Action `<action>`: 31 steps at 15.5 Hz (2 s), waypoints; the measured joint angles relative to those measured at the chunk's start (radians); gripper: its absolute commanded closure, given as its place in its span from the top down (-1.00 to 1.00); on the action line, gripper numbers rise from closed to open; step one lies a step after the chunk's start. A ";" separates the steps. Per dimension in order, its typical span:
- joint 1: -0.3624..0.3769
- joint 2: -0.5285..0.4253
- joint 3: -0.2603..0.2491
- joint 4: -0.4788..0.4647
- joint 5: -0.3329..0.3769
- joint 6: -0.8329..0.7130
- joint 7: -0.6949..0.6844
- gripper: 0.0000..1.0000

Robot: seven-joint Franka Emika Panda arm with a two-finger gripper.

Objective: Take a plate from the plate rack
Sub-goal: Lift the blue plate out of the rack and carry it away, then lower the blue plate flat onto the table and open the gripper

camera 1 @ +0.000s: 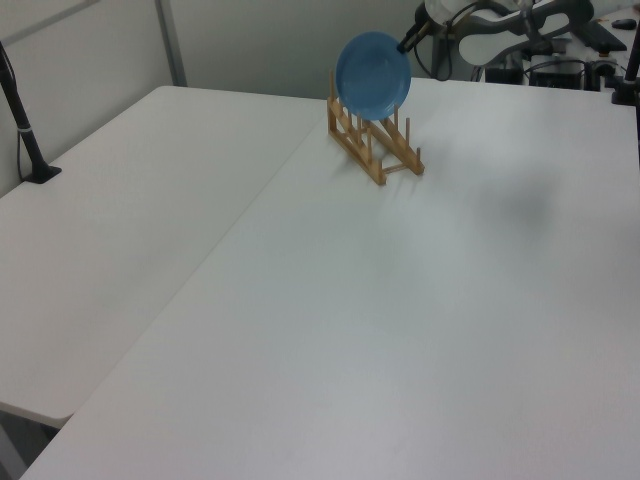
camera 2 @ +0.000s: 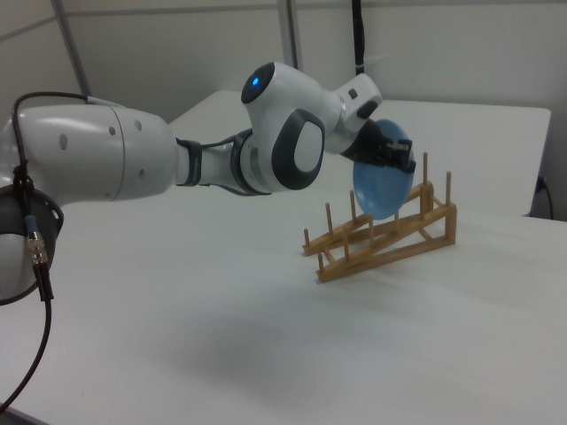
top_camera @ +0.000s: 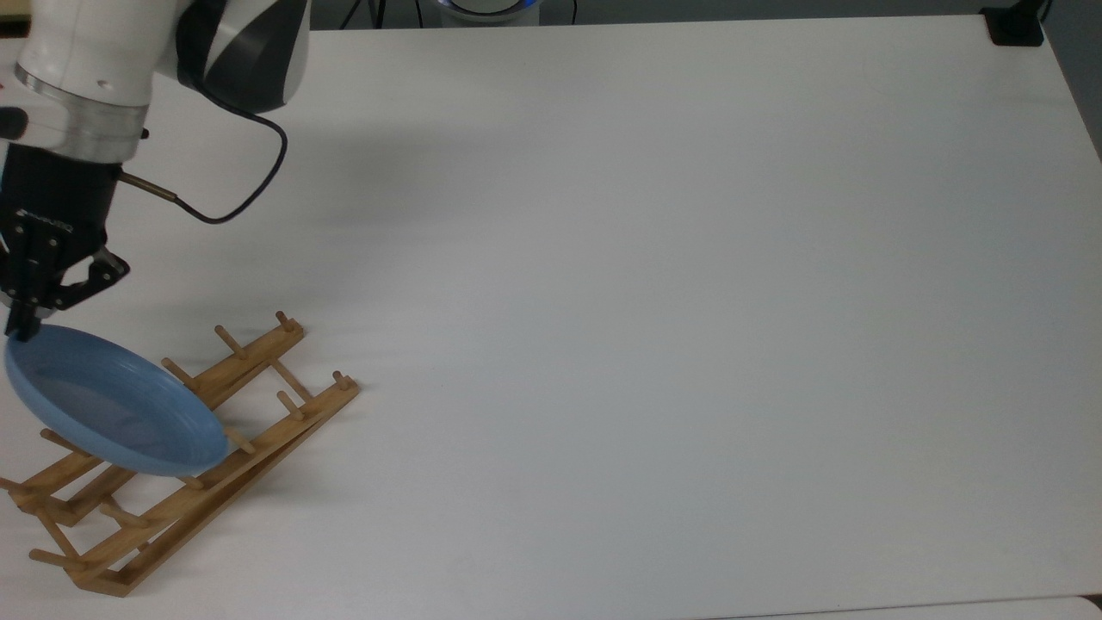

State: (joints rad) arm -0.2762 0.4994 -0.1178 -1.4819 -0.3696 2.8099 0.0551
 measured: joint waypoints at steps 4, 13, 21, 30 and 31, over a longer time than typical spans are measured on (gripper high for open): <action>-0.003 -0.041 0.000 0.014 0.003 0.000 0.000 -1.00; 0.084 -0.081 0.014 0.012 0.188 -0.090 0.079 -1.00; 0.159 -0.134 0.079 0.012 0.299 -0.604 0.071 -1.00; 0.208 -0.116 0.177 -0.064 0.317 -1.052 -0.307 -1.00; 0.211 -0.101 0.177 -0.079 0.321 -1.052 -0.350 -1.00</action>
State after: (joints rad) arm -0.0650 0.3988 0.0590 -1.5611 -0.0481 1.7581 -0.2946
